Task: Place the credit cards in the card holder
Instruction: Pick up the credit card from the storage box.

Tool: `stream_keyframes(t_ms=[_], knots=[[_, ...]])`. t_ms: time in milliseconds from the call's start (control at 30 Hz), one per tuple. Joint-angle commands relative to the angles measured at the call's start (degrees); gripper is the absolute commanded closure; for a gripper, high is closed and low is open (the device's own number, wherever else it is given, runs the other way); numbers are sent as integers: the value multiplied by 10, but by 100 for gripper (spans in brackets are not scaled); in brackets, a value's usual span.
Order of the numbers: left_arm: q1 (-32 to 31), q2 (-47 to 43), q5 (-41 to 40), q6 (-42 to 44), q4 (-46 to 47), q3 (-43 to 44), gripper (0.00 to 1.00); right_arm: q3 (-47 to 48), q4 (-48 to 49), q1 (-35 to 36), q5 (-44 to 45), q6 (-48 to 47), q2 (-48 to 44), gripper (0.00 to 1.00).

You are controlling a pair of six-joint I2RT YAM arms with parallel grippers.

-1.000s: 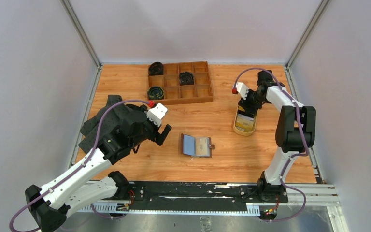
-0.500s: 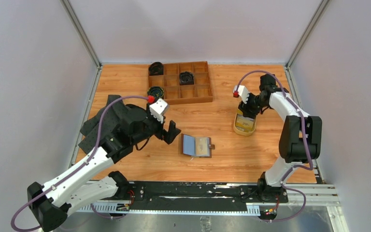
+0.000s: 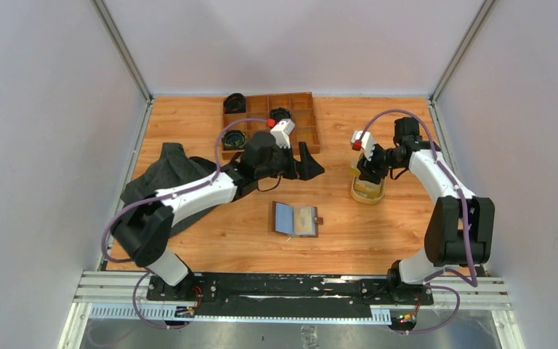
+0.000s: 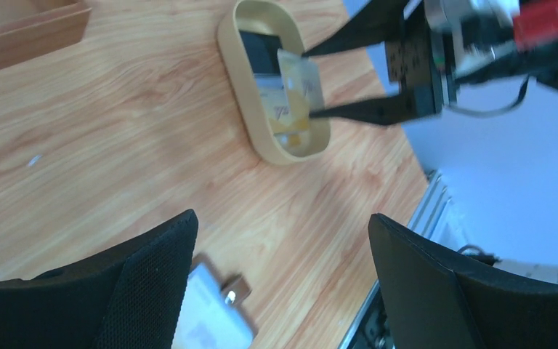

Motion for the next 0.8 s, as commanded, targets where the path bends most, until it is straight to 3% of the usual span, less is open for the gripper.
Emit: stream_keyframes(t_ms=[0,233,433,633,767], knots=[[-7,82,34,-74,75,69,10,-20,-14,22,-53,15,-37,48],[-23,203,48,-96,77,159,14,-36,-14,41,-78,27,-70,48],[-30,253,58,-114,77,194,24,-39,-15,53,-89,37,-90,48],[-33,272,84,-128,78,215,49,-42,-15,66,-90,45,-99,48],[-34,278,111,-139,89,219,88,-44,-14,78,-89,54,-105,48]])
